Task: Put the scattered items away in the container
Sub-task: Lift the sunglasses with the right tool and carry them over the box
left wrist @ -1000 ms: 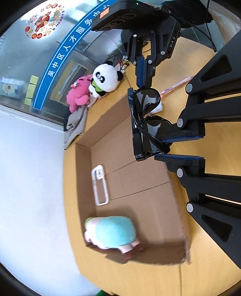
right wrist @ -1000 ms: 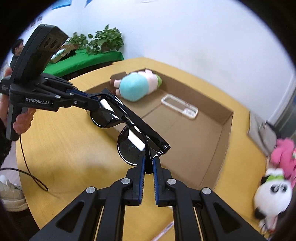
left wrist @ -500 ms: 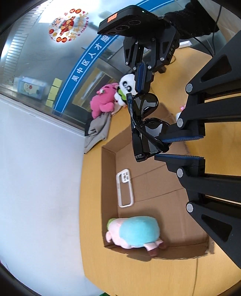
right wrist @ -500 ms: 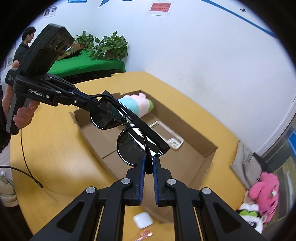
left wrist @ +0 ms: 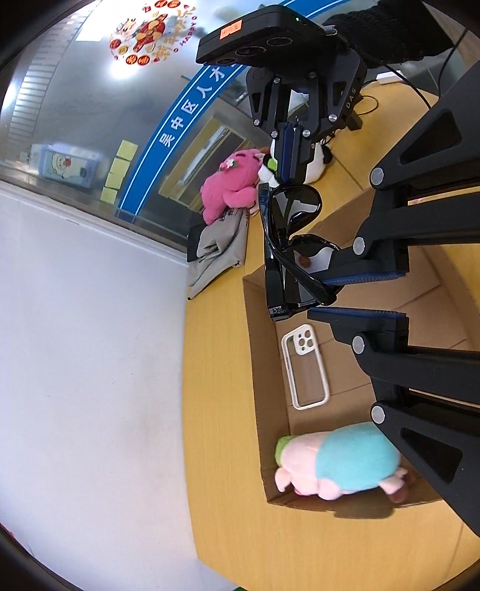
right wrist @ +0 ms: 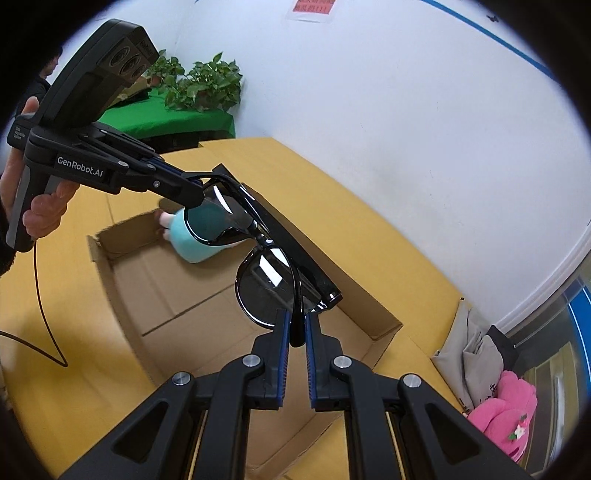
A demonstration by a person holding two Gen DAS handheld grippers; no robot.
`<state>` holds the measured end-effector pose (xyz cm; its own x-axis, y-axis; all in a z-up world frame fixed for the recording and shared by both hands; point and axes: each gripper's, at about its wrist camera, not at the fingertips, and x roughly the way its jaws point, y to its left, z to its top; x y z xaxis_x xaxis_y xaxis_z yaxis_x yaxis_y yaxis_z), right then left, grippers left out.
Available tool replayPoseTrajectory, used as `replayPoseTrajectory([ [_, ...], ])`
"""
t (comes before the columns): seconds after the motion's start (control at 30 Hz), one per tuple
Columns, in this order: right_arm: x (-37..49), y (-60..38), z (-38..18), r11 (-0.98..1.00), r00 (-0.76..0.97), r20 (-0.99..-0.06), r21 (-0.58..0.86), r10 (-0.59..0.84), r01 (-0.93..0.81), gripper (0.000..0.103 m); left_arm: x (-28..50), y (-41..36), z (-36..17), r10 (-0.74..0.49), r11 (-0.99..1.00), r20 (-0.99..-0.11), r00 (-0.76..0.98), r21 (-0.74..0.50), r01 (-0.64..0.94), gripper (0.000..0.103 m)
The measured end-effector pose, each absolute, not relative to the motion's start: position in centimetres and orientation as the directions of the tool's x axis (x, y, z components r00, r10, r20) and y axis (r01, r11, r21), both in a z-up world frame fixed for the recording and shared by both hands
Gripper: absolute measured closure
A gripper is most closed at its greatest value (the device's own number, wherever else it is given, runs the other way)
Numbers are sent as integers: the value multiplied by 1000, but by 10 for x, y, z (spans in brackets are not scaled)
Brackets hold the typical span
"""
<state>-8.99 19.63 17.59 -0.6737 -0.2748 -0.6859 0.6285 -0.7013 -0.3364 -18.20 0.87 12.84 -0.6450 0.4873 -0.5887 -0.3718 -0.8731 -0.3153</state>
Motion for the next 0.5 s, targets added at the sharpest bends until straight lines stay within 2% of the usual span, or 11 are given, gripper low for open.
replayPoseTrajectory([
  [0.5, -181, 221, 113, -706, -573, -786, -269, -233, 655, 96, -276, 29, 78, 507, -862, -654, -561, -387, -328, 93],
])
